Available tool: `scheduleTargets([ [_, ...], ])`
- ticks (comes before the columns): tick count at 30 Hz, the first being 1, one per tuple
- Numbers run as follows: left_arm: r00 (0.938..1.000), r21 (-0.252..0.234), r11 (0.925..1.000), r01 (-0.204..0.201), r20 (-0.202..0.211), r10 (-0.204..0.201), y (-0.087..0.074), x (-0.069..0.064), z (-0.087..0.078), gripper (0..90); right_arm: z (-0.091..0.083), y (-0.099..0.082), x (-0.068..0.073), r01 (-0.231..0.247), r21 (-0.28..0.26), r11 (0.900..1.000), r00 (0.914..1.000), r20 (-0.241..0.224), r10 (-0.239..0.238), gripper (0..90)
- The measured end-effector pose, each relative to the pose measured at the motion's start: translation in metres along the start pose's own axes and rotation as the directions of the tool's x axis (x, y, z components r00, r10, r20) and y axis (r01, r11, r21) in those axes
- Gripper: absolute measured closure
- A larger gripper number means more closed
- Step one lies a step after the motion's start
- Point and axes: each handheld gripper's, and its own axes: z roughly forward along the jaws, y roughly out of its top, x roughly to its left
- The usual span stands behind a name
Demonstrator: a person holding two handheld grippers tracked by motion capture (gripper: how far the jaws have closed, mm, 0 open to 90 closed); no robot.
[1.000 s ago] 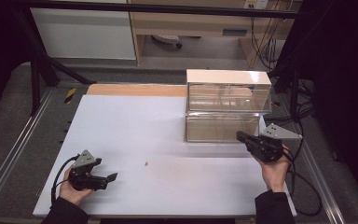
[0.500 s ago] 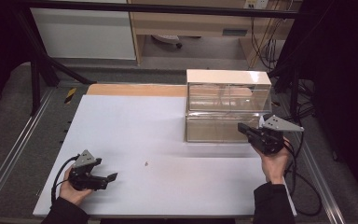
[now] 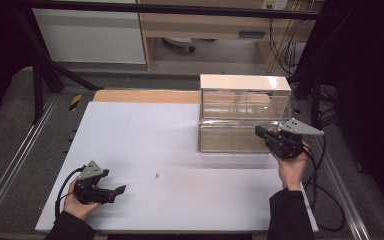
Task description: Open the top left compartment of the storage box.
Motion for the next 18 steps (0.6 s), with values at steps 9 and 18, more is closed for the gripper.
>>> scheduleTargets([
  [9, 1.0000, 0.001, 1.0000, -0.002, 0.000, 0.002, 0.0000, 0.0000, 0.0000, 8.9, 0.0026, 0.0032, -0.0010, 0.002, -0.019, 0.9998, 1.0000, 0.009, -0.002, 90.0],
  [18, 1.0000, -0.003, 1.0000, 0.001, 0.000, -0.001, 0.0000, -0.0001, 0.0000, 8.9, 0.0011, 0.0094, -0.0001, 0.005, -0.040, 0.9992, 0.9999, 0.015, -0.005, 90.0],
])
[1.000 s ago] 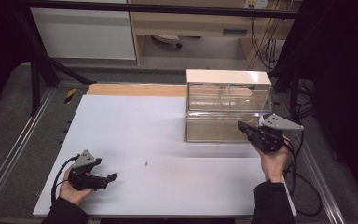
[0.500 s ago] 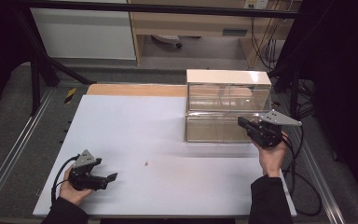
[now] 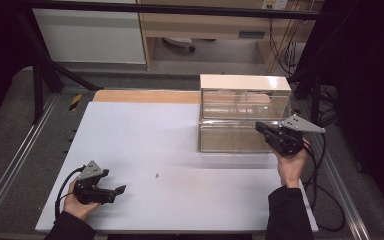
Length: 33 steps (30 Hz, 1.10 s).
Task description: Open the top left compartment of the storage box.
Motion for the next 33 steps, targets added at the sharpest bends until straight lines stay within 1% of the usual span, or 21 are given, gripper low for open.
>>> scheduleTargets([
  [15, 1.0000, -0.001, 1.0000, -0.001, 0.000, 0.001, 0.000, 0.000, 0.000, 8.9, -0.002, -0.001, 0.002, 0.014, -0.013, 0.9998, 0.9998, 0.015, -0.014, 90.0],
  [17, 1.0000, -0.001, 1.0000, -0.001, 0.000, 0.001, 0.000, 0.000, 0.000, 8.9, -0.003, -0.001, 0.003, 0.014, -0.027, 0.9995, 0.9998, 0.014, -0.014, 90.0],
  [20, 1.0000, 0.000, 1.0000, -0.002, 0.000, 0.002, 0.000, 0.000, 0.000, 8.9, -0.005, 0.001, 0.002, 0.002, -0.041, 0.9992, 0.9999, 0.013, -0.002, 90.0],
  [33, 1.0000, -0.001, 1.0000, 0.000, -0.001, 0.000, 0.000, 0.000, 0.000, 8.9, -0.011, 0.014, 0.002, 0.025, -0.053, 0.9983, 0.9995, 0.020, -0.024, 90.0],
])
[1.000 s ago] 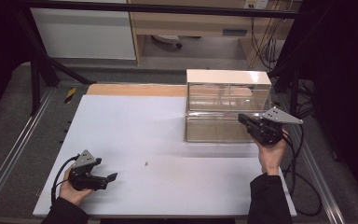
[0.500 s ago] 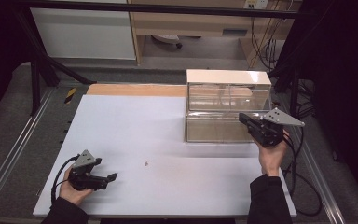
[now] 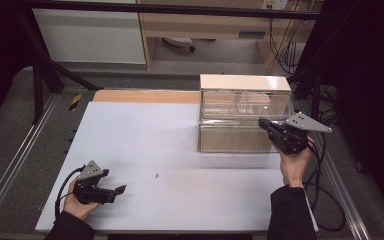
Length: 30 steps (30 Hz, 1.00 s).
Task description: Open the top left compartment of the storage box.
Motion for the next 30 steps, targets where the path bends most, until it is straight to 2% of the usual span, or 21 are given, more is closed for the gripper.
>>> scheduleTargets([
  [30, 1.0000, 0.001, 1.0000, 0.003, -0.004, -0.003, 0.000, 0.001, 0.000, 8.9, -0.005, 0.033, 0.000, 0.037, -0.027, 0.9990, 0.9993, 0.001, -0.037, 90.0],
])
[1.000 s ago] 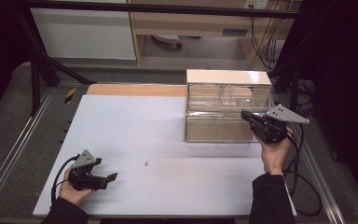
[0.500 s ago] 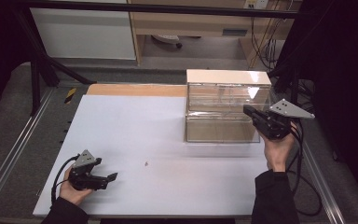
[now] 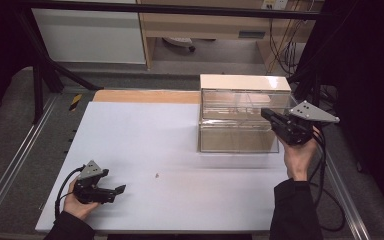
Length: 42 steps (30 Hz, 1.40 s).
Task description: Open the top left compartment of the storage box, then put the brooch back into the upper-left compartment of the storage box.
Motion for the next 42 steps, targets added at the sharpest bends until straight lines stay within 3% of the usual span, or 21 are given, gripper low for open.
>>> scheduleTargets([
  [26, 1.0000, 0.004, 1.0000, 0.001, -0.004, -0.001, 0.003, -0.003, 0.001, 8.9, 0.003, 0.007, -0.002, 0.003, -0.011, 0.9999, 1.0000, 0.003, -0.003, 90.0],
  [42, 0.9998, 0.004, 0.9999, -0.013, 0.013, 0.013, 0.023, -0.016, 0.006, 8.8, 0.002, 0.011, -0.004, 0.003, -0.009, 1.0000, 1.0000, 0.004, -0.003, 90.0],
])
